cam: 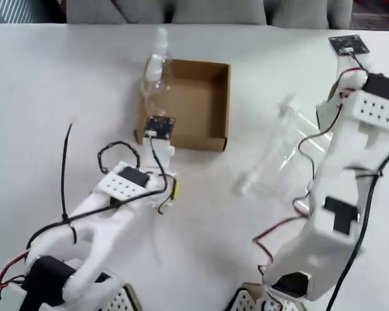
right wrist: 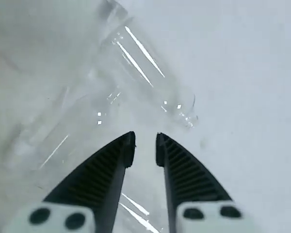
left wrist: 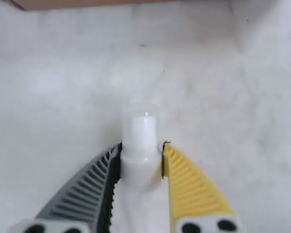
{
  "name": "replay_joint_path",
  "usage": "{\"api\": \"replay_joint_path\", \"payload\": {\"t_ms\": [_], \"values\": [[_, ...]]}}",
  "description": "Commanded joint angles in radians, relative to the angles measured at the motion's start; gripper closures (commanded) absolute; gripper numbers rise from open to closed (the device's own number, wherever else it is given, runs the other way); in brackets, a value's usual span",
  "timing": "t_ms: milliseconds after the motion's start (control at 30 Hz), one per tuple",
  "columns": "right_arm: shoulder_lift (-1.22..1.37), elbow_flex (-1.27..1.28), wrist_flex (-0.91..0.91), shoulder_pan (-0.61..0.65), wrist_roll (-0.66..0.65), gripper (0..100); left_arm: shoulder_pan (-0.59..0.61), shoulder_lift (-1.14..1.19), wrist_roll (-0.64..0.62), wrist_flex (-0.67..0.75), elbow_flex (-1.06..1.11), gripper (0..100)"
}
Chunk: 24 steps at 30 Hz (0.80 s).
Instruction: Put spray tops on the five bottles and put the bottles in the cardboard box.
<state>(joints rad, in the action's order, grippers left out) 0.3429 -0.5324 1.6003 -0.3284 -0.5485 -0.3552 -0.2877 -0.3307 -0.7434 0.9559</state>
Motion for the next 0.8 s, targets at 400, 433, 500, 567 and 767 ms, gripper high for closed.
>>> {"api": "replay_joint_path", "payload": {"t_ms": [400, 433, 500, 567, 767], "values": [[0.610, -0.605, 0.041, 0.004, -0.350, 79.7, 0.007, -0.045, 0.012, 0.021, -0.006, 98], [0.648, -0.647, 0.039, 0.005, -0.350, 79.7, 0.007, -0.045, 0.012, 0.021, -0.006, 98], [0.725, -0.729, 0.039, 0.008, -0.350, 79.7, 0.007, -0.045, 0.012, 0.021, -0.006, 98], [0.799, -0.809, 0.042, 0.016, -0.351, 79.7, 0.007, -0.045, 0.012, 0.021, -0.006, 98], [0.957, -0.965, 0.114, 0.028, -0.477, 80.0, 0.007, -0.045, 0.012, 0.021, -0.006, 98]]}}
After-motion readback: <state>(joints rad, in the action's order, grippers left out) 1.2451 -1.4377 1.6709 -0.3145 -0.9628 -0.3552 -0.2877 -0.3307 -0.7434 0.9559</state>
